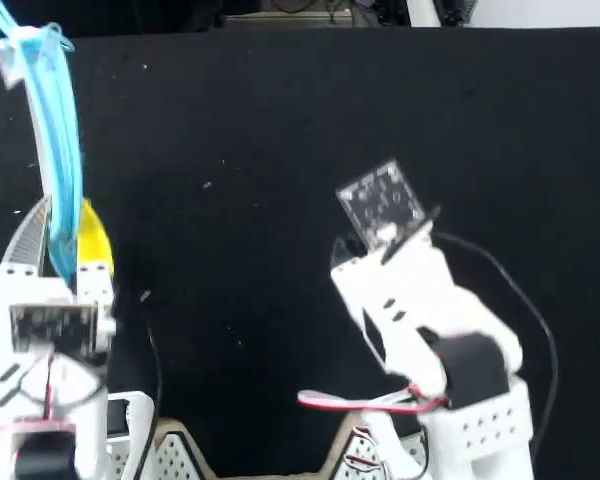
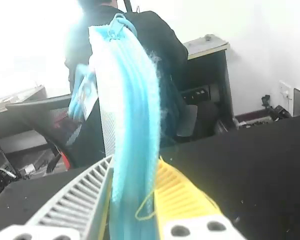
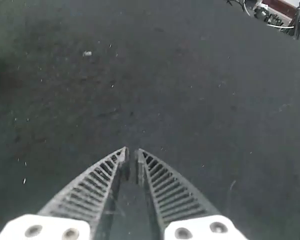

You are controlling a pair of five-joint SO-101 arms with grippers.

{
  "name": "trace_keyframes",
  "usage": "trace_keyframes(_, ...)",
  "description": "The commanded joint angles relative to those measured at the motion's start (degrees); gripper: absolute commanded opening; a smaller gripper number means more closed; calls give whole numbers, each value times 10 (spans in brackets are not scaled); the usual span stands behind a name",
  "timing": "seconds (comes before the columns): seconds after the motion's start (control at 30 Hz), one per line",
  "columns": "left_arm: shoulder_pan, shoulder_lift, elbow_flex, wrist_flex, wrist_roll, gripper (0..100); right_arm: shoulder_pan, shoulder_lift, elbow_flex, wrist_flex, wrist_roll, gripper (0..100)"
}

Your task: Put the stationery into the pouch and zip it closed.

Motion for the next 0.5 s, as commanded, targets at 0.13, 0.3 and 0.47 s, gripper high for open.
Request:
trace_keyframes(0.13,85,133,167,-265,2,30,6,-198,218,-69,18,15)
trace_keyframes(0.3,155,272,176,-284,3,30,6,-279,331,-91,36,15)
trace_keyframes(0.47,191,419,133,-316,71,41,4,-320,380,-94,36,15)
